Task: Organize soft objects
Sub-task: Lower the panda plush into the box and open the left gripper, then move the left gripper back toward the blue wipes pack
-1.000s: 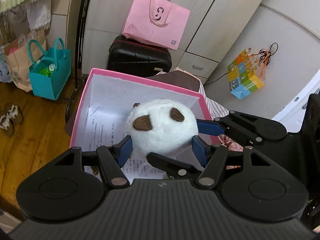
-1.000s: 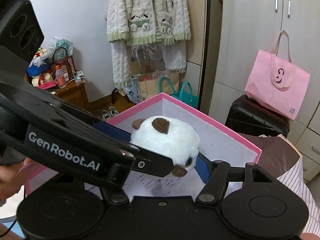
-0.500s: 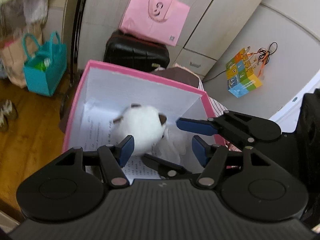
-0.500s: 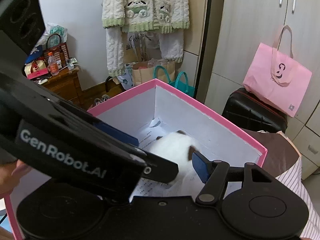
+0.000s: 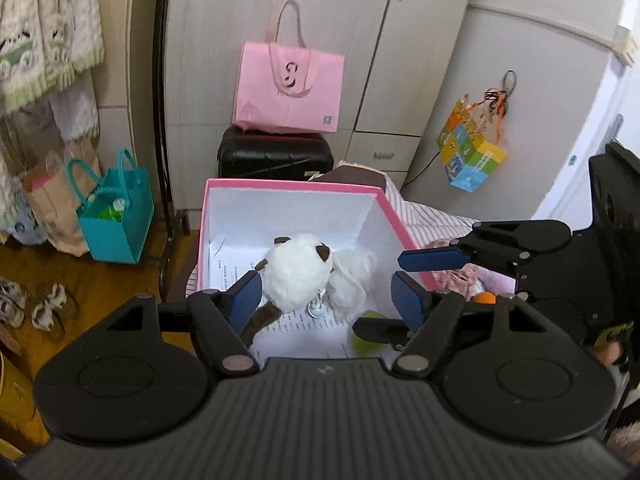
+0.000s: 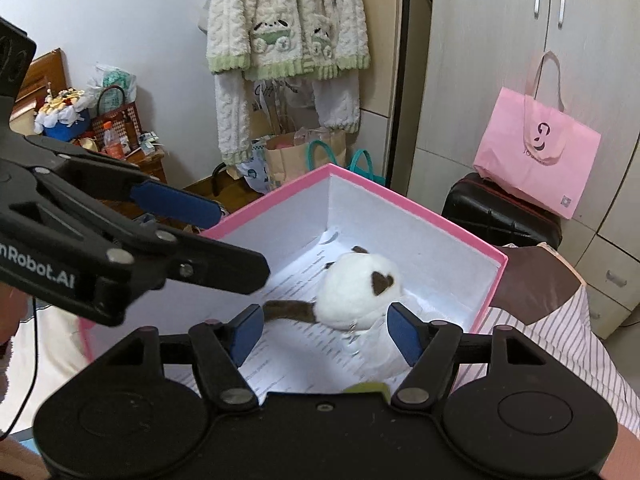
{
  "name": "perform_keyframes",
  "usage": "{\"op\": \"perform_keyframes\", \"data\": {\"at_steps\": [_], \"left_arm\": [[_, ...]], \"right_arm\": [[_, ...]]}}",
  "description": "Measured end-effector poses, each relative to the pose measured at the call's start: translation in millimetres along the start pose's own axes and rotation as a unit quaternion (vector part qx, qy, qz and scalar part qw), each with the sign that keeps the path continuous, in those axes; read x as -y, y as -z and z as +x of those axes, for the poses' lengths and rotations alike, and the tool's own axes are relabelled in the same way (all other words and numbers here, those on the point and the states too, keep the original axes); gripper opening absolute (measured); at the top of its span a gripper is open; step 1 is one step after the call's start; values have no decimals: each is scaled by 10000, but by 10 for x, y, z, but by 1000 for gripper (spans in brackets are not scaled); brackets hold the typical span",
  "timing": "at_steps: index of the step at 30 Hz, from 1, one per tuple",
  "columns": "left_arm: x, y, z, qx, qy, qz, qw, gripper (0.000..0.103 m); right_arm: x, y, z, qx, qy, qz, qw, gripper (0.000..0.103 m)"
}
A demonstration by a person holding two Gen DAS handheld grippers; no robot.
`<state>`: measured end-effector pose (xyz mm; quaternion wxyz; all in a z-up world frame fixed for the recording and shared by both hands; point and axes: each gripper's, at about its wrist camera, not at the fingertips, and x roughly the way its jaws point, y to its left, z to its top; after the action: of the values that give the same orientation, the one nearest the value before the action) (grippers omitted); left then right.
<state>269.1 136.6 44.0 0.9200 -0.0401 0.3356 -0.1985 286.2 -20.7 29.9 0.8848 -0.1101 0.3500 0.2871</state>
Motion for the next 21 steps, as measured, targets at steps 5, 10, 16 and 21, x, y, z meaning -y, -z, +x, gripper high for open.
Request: {"op": "perform_keyframes", "data": {"at_steps": [5, 10, 16, 21], "left_arm": [[127, 82, -305, 25, 35, 266, 9996, 72], [285, 196, -621, 111, 63, 450, 9989, 72], [505, 362, -936, 189, 249, 617, 9976, 74], [802, 496, -1123, 229, 490, 871, 9947, 75]], "right_arm": [[-162, 65, -259, -1, 71, -46, 10000, 74], [-280, 142, -558, 61, 119, -72, 9999, 74], [-373, 331, -1010, 293, 235, -126, 9992, 74], [-335, 574, -1457, 435, 301, -90, 9986, 75]]}}
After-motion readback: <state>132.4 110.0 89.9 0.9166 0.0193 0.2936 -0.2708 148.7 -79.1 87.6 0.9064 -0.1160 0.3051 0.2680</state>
